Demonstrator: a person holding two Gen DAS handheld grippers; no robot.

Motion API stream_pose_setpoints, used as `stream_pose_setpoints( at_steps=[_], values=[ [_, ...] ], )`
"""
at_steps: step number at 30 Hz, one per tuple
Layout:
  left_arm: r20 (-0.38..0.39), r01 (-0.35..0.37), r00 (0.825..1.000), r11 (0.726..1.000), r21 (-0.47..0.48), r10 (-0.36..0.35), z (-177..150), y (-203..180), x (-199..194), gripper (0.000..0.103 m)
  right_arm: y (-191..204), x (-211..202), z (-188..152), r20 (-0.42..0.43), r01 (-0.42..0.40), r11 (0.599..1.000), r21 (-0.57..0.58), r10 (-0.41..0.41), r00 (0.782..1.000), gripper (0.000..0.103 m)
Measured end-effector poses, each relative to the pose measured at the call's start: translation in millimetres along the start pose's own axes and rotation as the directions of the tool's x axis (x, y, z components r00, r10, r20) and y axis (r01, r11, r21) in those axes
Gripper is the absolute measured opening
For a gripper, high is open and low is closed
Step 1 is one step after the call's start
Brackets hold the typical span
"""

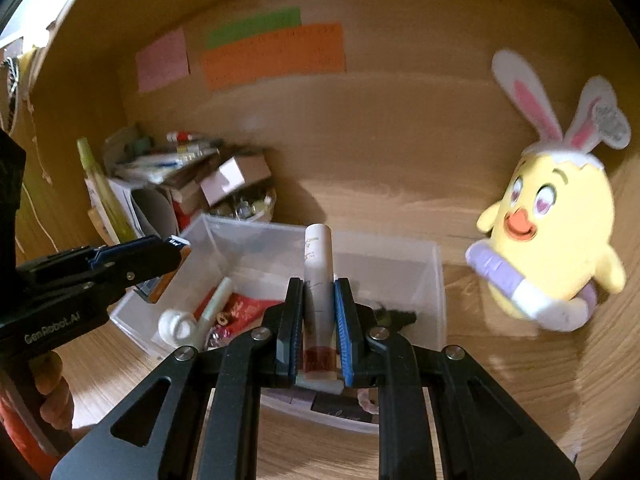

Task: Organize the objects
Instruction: 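Carry the staple box with the left gripper over the box while the right gripper carries the lip tube there, then open both grippers to release the staple box and lip tube into the box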

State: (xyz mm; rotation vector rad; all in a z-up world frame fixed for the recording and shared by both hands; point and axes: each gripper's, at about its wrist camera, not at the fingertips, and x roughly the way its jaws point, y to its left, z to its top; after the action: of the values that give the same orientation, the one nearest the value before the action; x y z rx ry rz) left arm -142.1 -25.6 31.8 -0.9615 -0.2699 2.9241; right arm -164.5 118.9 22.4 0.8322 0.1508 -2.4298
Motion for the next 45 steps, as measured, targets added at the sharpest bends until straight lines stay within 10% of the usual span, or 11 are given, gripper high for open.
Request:
stream_pose_setpoints(
  at_steps=[27, 31, 45],
  values=[
    [-0.114, 0.023, 0.993, 1.000, 0.017, -0.021, -15, 1, 29, 0.026, 5, 45, -16, -0.159, 0.014, 1.000, -0.012, -0.016, 0.987, 0.019],
    [-0.102, 0.024, 0.994, 1.000, 0.014, -0.023, -15, 0, 21, 0.032, 6, 43, -17, -0.175, -0.009, 1.000, -0.008, 0.008, 0.985, 0.035],
    [-0.025, 0.013, 1.000, 1.000, 0.019, -0.012, -15, -1, -16, 0.057, 13, -8, -11, -0.068, 0.004, 0.999, -0.040, -0.007, 0.998, 0.043]
  ],
)
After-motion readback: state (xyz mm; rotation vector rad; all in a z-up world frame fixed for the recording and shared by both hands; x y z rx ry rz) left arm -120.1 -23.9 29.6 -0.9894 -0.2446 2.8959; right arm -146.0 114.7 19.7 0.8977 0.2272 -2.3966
